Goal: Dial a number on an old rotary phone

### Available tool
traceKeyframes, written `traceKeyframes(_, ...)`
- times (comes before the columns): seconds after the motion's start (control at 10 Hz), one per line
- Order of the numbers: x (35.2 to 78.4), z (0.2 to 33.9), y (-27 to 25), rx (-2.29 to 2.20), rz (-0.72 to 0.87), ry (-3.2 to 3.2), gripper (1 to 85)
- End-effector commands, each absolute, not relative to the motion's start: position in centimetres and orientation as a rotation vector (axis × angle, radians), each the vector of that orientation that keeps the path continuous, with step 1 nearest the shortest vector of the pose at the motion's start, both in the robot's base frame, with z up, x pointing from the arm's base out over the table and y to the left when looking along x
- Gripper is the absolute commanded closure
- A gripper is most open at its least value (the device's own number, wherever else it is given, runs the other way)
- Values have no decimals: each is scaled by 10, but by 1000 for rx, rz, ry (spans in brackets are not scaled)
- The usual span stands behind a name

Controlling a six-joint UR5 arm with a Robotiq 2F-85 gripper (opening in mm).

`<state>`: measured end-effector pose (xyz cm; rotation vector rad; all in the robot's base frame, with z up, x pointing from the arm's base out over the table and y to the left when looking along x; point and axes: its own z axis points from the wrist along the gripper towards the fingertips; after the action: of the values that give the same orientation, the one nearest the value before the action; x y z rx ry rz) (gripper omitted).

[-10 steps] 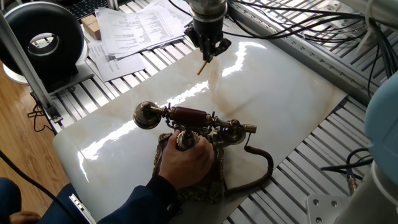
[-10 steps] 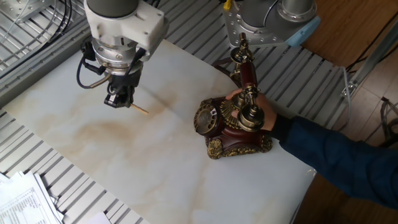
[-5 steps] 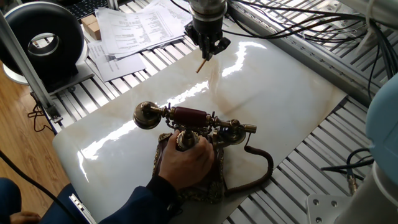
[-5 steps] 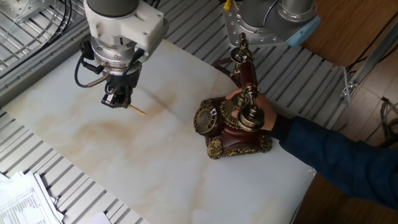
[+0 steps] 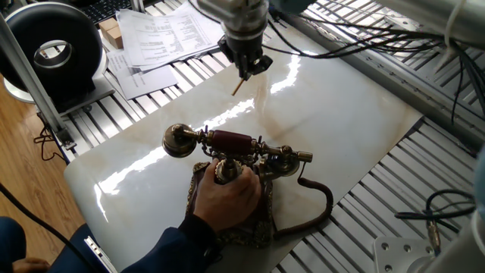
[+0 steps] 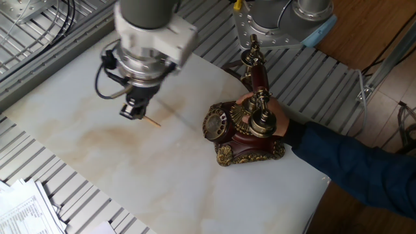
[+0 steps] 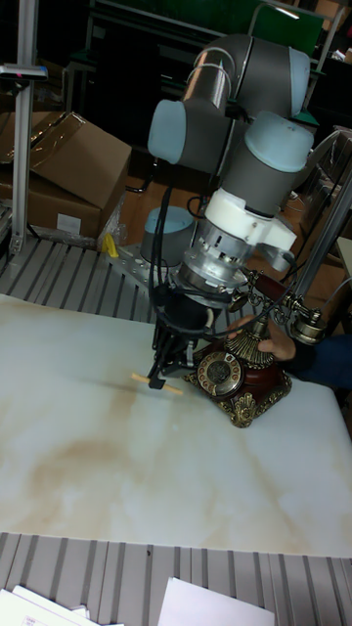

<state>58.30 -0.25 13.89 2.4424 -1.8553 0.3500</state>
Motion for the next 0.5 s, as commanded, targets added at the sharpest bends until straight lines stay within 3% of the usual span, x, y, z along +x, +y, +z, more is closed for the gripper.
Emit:
traceKeyframes(0.0, 590, 146, -10, 2496, 398, -1776, 843)
traceKeyframes(0.2, 608, 154, -46, 2549, 431, -1673, 843)
traceKeyframes(0.4, 602, 150, -27, 2669, 343, -1573, 843)
